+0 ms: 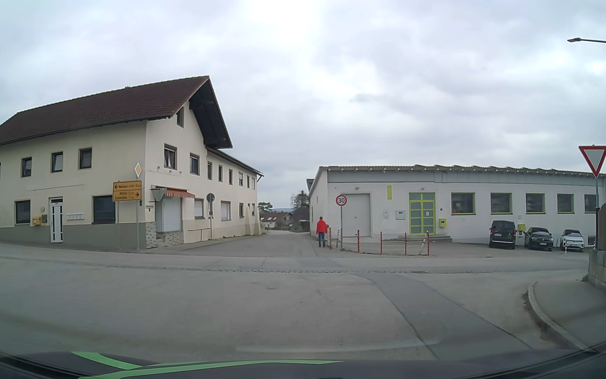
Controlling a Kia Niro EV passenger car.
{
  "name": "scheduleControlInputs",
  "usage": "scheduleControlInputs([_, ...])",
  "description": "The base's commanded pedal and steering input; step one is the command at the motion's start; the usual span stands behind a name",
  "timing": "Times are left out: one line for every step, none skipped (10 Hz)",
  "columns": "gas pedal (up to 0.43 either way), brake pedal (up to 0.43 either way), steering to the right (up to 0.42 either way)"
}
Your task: Follow the waypoints while adhering to traffic rules and regulations
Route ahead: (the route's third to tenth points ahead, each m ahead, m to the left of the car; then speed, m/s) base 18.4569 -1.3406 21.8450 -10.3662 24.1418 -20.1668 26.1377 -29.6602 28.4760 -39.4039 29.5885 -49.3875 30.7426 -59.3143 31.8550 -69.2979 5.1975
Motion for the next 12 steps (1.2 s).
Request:
scheduleControlInputs([0.0,0.207,0.154])
scheduleControlInputs([0.0,0.201,0.16])
scheduleControlInputs([0.0,0.195,0.162])
scheduleControlInputs([0.0,0.171,0.166])
scheduleControlInputs([0.0,0.122,0.171])
scheduleControlInputs([0.0,0.061,0.175])
scheduleControlInputs([0.0,0.018,0.181])
scheduleControlInputs([0.0,0.0,0.187])
scheduleControlInputs([0.0,0.0,0.193])
scheduleControlInputs([0.0,0.0,0.198])
scheduleControlInputs([0.0,0.0,0.204])
scheduleControlInputs([0.0,0.0,0.209])
